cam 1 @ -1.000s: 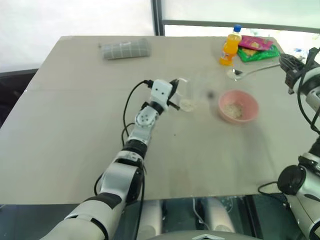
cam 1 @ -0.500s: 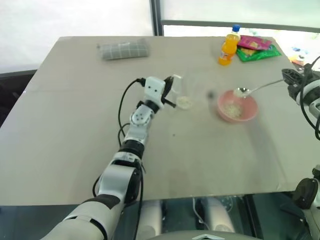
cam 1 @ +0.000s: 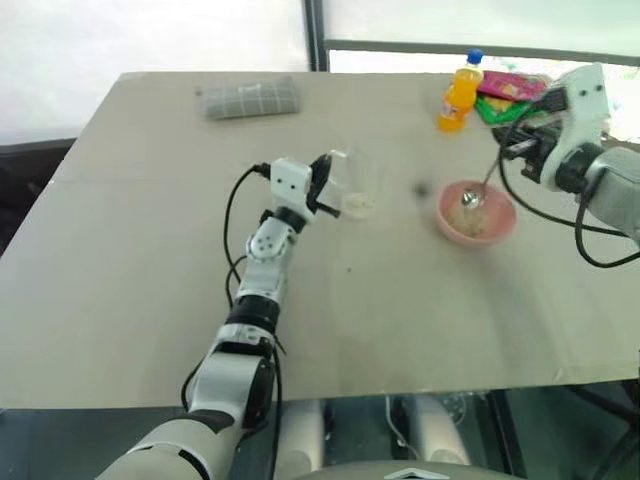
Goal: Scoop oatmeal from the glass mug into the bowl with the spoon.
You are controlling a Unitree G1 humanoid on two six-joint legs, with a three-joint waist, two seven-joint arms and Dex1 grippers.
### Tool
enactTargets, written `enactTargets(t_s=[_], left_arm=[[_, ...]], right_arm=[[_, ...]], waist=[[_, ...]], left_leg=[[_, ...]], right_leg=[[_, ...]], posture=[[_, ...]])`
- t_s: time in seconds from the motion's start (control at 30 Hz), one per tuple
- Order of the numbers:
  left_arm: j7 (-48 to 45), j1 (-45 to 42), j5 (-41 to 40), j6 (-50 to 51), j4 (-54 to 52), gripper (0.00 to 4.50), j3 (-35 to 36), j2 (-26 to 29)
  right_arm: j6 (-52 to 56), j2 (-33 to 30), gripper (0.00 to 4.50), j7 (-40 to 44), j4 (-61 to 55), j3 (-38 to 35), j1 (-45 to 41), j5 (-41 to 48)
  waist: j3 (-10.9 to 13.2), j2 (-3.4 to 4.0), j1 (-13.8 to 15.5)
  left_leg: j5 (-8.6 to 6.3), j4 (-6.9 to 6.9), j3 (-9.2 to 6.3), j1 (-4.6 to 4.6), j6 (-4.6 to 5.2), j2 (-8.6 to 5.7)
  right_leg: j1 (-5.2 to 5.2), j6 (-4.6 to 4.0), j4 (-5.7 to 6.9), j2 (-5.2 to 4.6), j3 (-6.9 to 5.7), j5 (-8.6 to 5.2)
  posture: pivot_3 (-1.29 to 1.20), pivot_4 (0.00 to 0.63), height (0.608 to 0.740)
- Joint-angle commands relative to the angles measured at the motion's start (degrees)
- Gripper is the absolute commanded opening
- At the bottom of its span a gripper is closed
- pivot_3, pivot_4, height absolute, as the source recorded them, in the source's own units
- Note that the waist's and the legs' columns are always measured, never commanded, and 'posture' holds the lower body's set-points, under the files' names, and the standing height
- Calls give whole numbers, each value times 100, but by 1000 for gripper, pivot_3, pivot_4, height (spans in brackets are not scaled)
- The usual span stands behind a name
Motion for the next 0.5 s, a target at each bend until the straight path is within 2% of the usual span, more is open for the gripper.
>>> enactTargets(t_s=[0.03, 0.13, 0.23, 0.37, 0.5], left_arm=[[64, 74, -8, 24, -458, 89, 3, 24], [81, 153, 10, 75, -576, 89, -5, 42], [71, 208, 54, 75, -648, 89, -45, 80], [76, 243, 109, 83, -673, 89, -123, 84], [-19, 234, 128, -9, -646, 89, -194, 94]], right_arm=[[-387, -351, 0, 700, -279, 314, -182, -833], [-450, -248, 0, 903, -183, 255, -181, -1103], [-253, 359, 0, 521, 241, -452, -457, -876], [231, 1640, 0, -421, 708, -1760, -1357, 179], [678, 2381, 0, -956, 722, -2256, -1750, 788]], waist=[[0, 0, 20], [0, 0, 28], [0, 0, 9], [1, 1, -1], [0, 1, 36]], left_leg=[[0, 7, 1, -1, -1, 0], [0, 24, -2, -8, -1, 0], [3, 37, -1, -9, -6, 2], [11, 48, 4, -10, -19, 3], [11, 46, -3, -10, -19, 4]], right_leg=[[0, 1, 1, -1, 0, 1], [1, 7, 3, -1, 0, 4], [4, 15, 4, 0, 0, 9], [3, 18, 13, 0, 3, 13], [5, 17, 15, 2, 1, 14]], posture=[[0, 150, 718], [0, 150, 718], [0, 150, 718], [0, 150, 718], [0, 150, 718]])
